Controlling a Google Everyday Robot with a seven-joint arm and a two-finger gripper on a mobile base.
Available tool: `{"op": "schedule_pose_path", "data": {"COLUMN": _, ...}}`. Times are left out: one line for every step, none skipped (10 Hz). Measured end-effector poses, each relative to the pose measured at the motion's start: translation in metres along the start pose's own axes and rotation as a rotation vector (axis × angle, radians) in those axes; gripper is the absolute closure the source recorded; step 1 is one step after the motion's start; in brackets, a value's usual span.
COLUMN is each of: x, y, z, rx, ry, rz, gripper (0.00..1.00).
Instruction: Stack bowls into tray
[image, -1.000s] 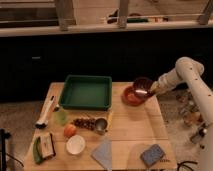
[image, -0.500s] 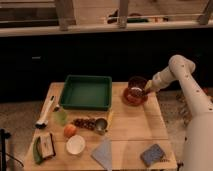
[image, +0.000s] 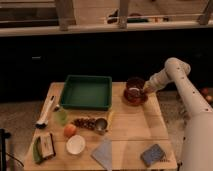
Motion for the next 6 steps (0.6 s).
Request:
{"op": "schedule_pose_path", "data": {"x": -0.0007, "y": 0.0009, "z": 0.0002, "rx": -0.003, "ry": 0.002, "rz": 0.005, "gripper": 0.2}}
{"op": "schedule_pose_path", "data": {"x": -0.0015, "y": 0.0008, "z": 0.0009, "rx": -0.008, "ry": 0.003, "rz": 0.01, "gripper": 0.2}}
{"op": "schedule_pose_path", "data": {"x": -0.0019, "y": 0.0002, "z": 0.0017, "rx": -0.012, "ry": 0.003, "rz": 0.012, "gripper": 0.2}}
{"op": "schedule_pose_path", "data": {"x": -0.0023, "y": 0.0001, "z": 0.0024, "rx": -0.016, "ry": 0.003, "rz": 0.014, "gripper": 0.2}}
{"op": "schedule_pose_path", "data": {"x": -0.0039, "y": 0.0039, "z": 0.0031, "rx": -0.036, "ry": 0.005, "rz": 0.022, "gripper": 0.2}}
{"op": "schedule_pose_path", "data": {"x": -0.0045, "y": 0.0045, "z": 0.0039, "rx": -0.048, "ry": 0.005, "rz": 0.02, "gripper": 0.2}}
